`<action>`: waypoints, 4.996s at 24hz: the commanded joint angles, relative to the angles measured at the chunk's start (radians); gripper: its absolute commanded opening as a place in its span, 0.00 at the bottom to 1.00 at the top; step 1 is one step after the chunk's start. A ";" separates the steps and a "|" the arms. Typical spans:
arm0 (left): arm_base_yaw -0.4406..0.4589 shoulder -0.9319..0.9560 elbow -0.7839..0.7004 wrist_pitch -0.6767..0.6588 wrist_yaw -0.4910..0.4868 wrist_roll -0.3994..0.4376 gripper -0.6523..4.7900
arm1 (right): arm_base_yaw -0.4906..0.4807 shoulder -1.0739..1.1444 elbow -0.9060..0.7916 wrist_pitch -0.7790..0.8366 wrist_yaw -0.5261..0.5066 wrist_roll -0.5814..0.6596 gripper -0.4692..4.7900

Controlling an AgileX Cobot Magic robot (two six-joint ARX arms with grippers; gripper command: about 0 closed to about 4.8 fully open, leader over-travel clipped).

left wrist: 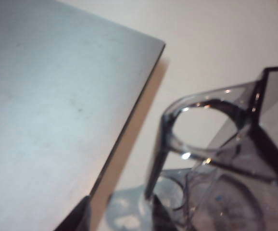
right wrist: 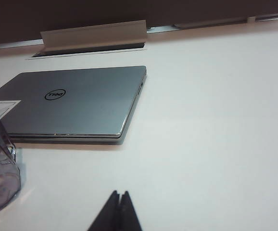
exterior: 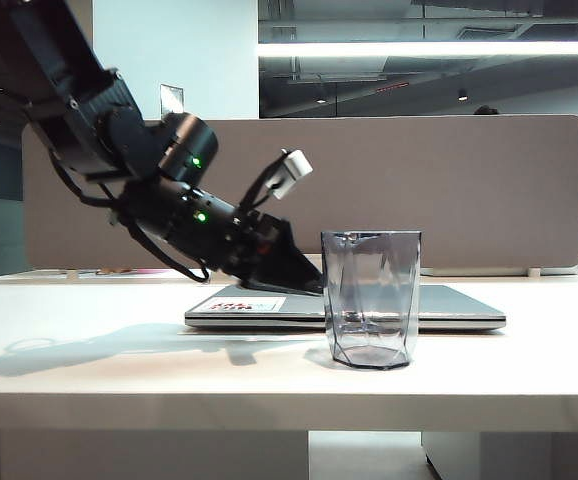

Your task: Pick up the water cup and place it on the side of the laptop close to you.

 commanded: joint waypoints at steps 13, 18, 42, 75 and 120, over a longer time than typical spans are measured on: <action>0.055 -0.165 0.002 -0.406 -0.050 0.097 0.17 | 0.021 0.002 0.015 0.101 0.006 0.021 0.08; 0.053 -0.186 0.002 -0.444 -0.050 0.097 0.15 | 0.021 0.005 0.035 0.101 0.006 0.023 0.08; 0.054 -0.306 0.001 -0.689 -0.085 0.159 0.11 | 0.023 1.101 0.571 0.340 -0.337 -0.106 0.08; 0.059 -0.371 0.002 -0.763 -0.084 0.150 0.11 | 0.035 1.733 0.778 0.518 -0.810 -0.359 0.09; 0.059 -0.371 0.002 -0.809 -0.128 0.158 0.11 | 0.286 1.942 0.940 0.526 -0.666 -0.435 0.34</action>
